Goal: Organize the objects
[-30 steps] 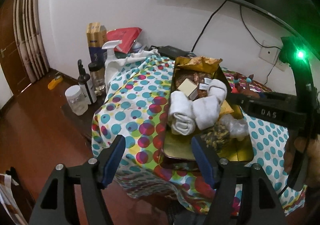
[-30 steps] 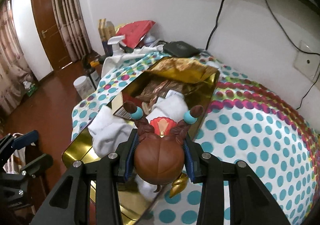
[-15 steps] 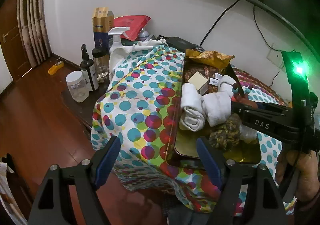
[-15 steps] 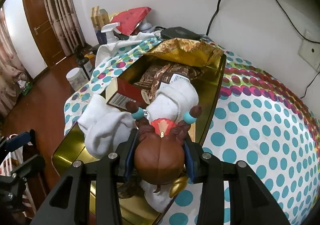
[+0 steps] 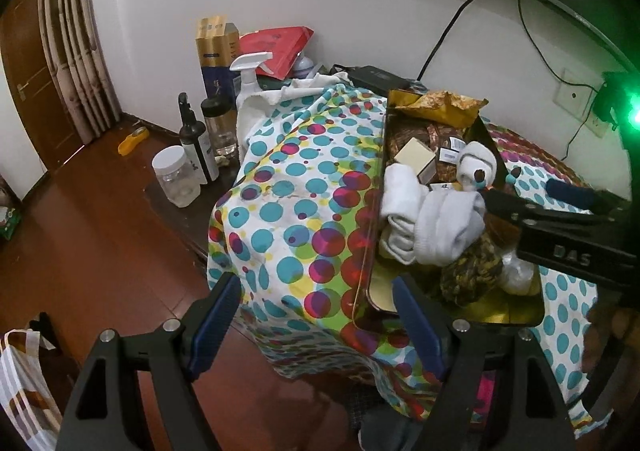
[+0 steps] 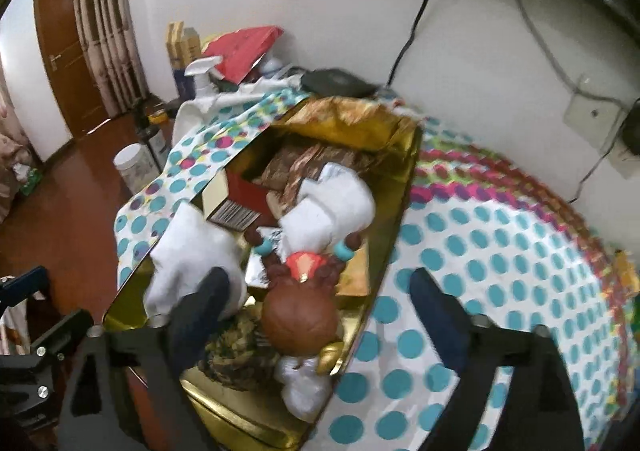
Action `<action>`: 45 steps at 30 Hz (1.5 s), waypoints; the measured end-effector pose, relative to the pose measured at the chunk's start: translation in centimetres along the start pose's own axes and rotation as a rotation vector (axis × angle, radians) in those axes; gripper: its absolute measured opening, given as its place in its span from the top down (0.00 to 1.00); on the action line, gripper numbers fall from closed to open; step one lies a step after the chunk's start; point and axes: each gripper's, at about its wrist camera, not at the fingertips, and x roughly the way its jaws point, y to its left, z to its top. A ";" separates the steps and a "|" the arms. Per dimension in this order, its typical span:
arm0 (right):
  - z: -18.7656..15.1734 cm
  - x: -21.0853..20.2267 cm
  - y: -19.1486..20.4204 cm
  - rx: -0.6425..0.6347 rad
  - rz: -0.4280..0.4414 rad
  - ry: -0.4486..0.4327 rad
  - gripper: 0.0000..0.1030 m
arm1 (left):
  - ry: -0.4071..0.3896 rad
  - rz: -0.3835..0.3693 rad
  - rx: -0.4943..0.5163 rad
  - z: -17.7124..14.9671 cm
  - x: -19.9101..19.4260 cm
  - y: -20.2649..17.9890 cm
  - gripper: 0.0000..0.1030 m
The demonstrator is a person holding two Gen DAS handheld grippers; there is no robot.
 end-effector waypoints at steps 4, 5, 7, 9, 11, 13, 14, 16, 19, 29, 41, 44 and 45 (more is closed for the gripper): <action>-0.2 -2.5 -1.1 0.005 -0.040 -0.003 0.00 | -0.011 0.009 0.020 0.6 -0.7 -0.7 0.22; -0.4 -2.9 -1.5 0.009 -0.068 0.012 0.00 | -0.017 0.009 0.027 0.8 -0.9 -1.0 0.22; -1.2 -3.7 -2.4 0.020 -0.110 0.056 0.00 | -0.025 0.007 0.038 1.2 -1.4 -1.6 0.22; -2.1 -4.4 -3.2 0.046 -0.125 0.100 0.00 | -0.031 0.017 0.054 1.6 -1.8 -2.4 0.22; -3.0 -5.2 -3.9 0.064 -0.135 0.126 0.00 | -0.037 0.029 0.079 1.9 -2.1 -3.3 0.22; -3.7 -6.1 -4.3 0.075 -0.133 0.134 0.00 | -0.034 0.032 0.098 2.1 -2.3 -4.1 0.22; -4.0 -6.6 -4.4 0.084 -0.129 0.144 0.00 | -0.030 0.028 0.105 2.1 -2.4 -4.5 0.22; -4.5 -7.1 -4.5 0.098 -0.128 0.170 0.00 | -0.023 0.015 0.114 2.2 -2.5 -5.3 0.22; -5.2 -7.7 -4.3 0.115 -0.110 0.207 0.00 | -0.007 -0.004 0.129 2.2 -2.4 -6.3 0.22; -6.6 -7.8 -3.4 0.108 -0.060 0.272 0.00 | 0.043 -0.033 0.146 2.5 -1.5 -8.1 0.22; -7.1 -6.7 -2.4 0.083 -0.018 0.314 0.00 | 0.093 -0.051 0.134 2.7 -0.6 -9.0 0.22; -7.1 -6.6 -2.1 0.073 -0.015 0.317 0.00 | 0.104 -0.132 0.116 2.8 -0.6 -9.0 0.22; -7.1 -6.6 -2.0 0.071 -0.014 0.319 0.00 | 0.108 -0.151 0.113 2.8 -0.6 -9.0 0.22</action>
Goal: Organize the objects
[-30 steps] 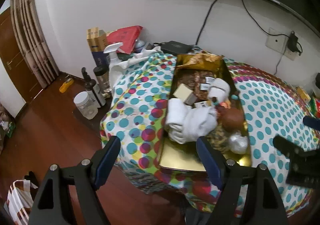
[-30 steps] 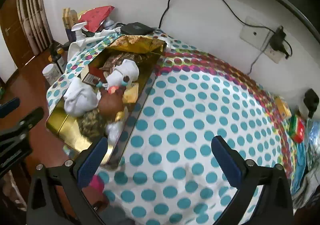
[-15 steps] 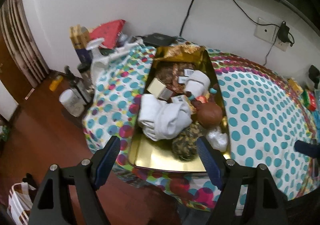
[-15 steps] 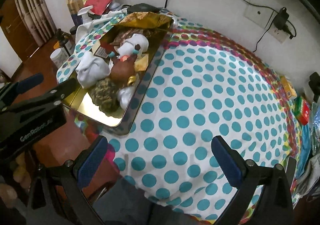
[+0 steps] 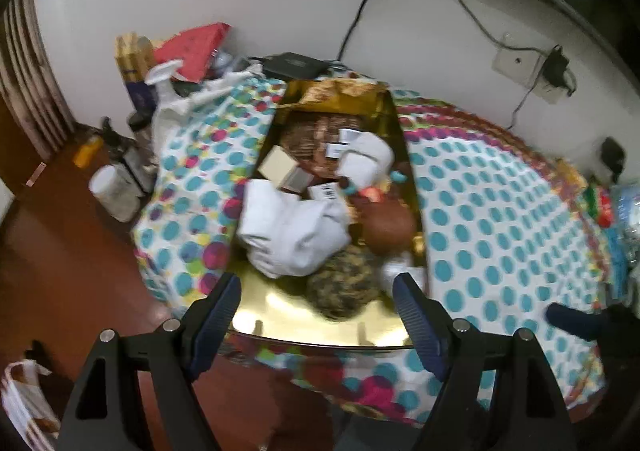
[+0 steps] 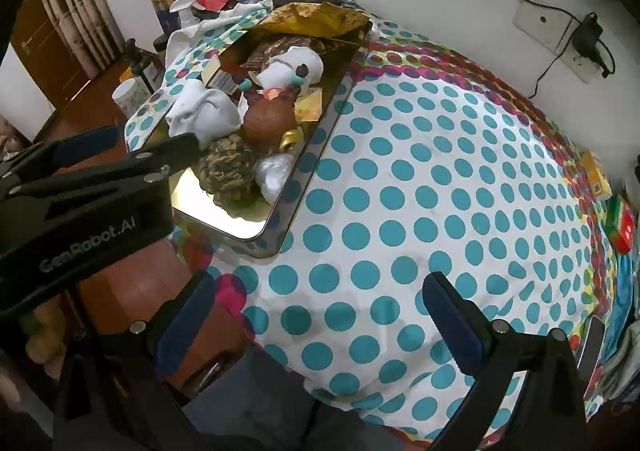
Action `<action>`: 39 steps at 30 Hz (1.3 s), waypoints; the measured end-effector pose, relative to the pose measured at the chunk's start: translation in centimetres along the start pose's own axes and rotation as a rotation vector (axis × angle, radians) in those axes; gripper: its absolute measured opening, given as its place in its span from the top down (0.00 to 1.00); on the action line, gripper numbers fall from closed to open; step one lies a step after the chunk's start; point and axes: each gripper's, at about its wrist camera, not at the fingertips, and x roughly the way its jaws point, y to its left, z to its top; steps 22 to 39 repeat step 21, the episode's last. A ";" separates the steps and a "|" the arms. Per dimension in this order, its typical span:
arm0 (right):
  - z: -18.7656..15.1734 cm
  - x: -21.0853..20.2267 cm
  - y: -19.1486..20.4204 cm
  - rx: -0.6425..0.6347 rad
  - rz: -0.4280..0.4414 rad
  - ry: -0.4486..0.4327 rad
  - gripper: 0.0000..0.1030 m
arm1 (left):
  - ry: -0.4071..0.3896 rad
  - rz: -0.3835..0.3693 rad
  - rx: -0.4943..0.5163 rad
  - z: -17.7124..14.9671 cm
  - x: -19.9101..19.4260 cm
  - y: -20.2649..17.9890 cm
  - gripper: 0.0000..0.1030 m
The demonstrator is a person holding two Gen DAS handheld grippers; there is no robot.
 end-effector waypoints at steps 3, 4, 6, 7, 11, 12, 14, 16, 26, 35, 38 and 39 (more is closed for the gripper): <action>0.0 0.1 0.0 0.000 0.006 0.006 0.00 | -0.021 0.030 0.032 -0.1 -0.2 -0.7 0.22; 0.0 0.1 0.0 0.001 0.007 0.008 0.00 | -0.019 0.023 0.035 -0.1 -0.2 -0.9 0.22; 0.0 0.2 0.0 -0.004 0.009 0.013 0.00 | -0.011 0.003 0.028 0.0 -0.1 -0.9 0.22; -0.1 0.2 0.1 -0.007 0.009 0.015 0.00 | -0.011 0.005 0.032 0.0 0.0 -1.0 0.22; -0.1 0.2 0.2 -0.010 0.001 0.016 0.00 | -0.001 -0.009 0.028 -0.1 0.1 -1.1 0.22; -0.2 0.2 0.2 -0.009 0.003 0.016 0.00 | -0.001 -0.006 0.029 -0.2 0.0 -1.2 0.22; -0.2 0.2 0.2 -0.010 -0.002 0.015 0.00 | -0.006 0.007 0.040 -0.2 0.0 -1.3 0.22; -0.2 0.2 0.2 -0.012 -0.006 0.013 0.00 | -0.009 0.021 0.044 -0.2 0.0 -1.4 0.22; -0.3 0.2 -0.2 -0.005 -0.004 0.015 0.00 | -0.023 0.016 0.054 -0.3 -0.5 -1.8 0.22; -0.3 0.2 -0.2 -0.005 -0.004 0.015 0.00 | -0.023 0.016 0.054 -0.3 -0.5 -1.8 0.22; -0.3 0.2 -0.2 -0.005 -0.004 0.015 0.00 | -0.023 0.016 0.054 -0.3 -0.5 -1.8 0.22; -0.3 0.2 -0.2 -0.005 -0.004 0.015 0.00 | -0.023 0.016 0.054 -0.3 -0.5 -1.8 0.22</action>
